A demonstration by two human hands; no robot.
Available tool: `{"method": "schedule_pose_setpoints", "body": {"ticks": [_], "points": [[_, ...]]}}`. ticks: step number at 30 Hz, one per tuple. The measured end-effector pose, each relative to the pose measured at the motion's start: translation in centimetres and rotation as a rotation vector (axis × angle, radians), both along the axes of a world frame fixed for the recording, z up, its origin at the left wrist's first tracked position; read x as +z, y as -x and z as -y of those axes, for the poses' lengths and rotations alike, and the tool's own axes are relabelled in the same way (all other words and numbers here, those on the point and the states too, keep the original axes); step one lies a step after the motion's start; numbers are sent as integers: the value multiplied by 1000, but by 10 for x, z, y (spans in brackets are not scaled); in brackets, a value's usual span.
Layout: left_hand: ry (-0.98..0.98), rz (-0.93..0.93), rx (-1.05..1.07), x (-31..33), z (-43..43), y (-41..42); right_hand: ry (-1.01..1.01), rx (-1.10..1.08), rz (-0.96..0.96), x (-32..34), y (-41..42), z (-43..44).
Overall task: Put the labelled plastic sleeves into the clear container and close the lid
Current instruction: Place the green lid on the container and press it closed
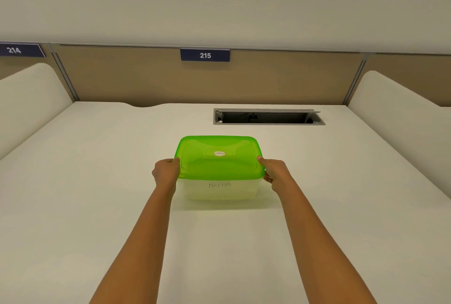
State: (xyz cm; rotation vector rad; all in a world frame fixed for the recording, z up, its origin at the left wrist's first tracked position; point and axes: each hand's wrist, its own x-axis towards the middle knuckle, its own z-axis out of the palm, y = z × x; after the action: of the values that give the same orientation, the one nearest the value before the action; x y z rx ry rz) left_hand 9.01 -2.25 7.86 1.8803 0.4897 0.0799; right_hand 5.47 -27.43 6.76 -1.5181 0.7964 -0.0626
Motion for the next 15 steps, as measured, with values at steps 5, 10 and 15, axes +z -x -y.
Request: {"method": "schedule_pose_setpoints", "body": {"ticks": [5, 10, 15], "points": [[153, -71, 83, -1, -2, 18, -146, -17, 18, -2, 22, -4], [263, -83, 139, 2, -1, 23, -184, -47, 93, -2, 33, -9], [360, -98, 115, 6, -4, 23, -190, -66, 117, -3, 33, -11]]}}
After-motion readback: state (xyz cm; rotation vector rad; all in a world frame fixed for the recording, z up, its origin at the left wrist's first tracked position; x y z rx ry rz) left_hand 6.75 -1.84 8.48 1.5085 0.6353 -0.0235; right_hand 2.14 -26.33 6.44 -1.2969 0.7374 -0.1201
